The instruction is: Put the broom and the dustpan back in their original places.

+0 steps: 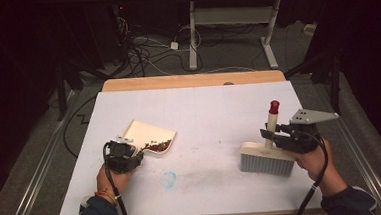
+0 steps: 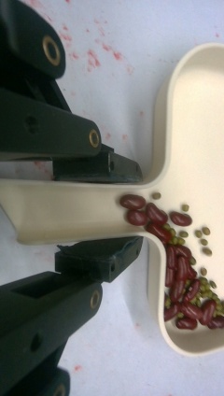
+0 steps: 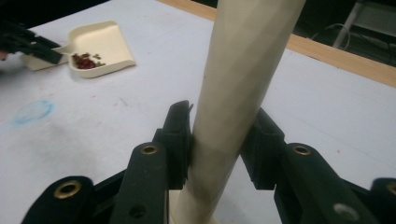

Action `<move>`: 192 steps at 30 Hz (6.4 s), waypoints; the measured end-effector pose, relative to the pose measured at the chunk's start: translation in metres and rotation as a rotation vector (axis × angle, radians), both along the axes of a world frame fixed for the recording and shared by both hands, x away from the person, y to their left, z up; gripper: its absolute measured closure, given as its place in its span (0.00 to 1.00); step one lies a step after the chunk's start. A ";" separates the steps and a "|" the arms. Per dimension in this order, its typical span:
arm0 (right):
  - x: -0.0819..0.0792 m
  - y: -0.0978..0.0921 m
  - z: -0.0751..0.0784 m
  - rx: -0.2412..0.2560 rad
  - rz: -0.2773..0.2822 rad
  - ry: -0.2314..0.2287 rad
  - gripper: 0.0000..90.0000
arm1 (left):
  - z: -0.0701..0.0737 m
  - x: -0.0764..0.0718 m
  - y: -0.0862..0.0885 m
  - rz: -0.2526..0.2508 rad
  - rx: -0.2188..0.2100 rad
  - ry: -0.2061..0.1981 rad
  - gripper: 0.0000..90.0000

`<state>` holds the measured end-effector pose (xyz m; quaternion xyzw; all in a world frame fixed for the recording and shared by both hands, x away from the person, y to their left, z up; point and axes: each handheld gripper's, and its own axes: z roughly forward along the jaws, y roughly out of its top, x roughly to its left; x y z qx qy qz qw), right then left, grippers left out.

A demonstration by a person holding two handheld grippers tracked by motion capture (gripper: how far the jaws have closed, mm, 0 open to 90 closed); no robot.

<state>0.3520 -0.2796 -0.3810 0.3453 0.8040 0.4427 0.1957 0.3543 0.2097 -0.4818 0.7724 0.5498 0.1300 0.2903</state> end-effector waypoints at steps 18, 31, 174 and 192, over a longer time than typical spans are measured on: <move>0.085 0.021 -0.039 -0.086 -0.162 0.093 0.67 | -0.002 -0.032 -0.016 -0.147 -0.021 -0.006 0.49; 0.104 0.023 -0.063 -0.131 -0.335 0.112 0.62 | 0.008 -0.049 0.008 -0.298 -0.002 -0.256 0.43; -0.042 0.014 -0.040 -0.082 -0.046 -0.362 0.19 | 0.007 -0.065 -0.014 -0.404 0.127 -0.381 0.20; -0.060 0.008 -0.076 -0.112 -0.037 -0.304 0.19 | 0.008 -0.064 -0.015 -0.426 0.101 -0.406 0.20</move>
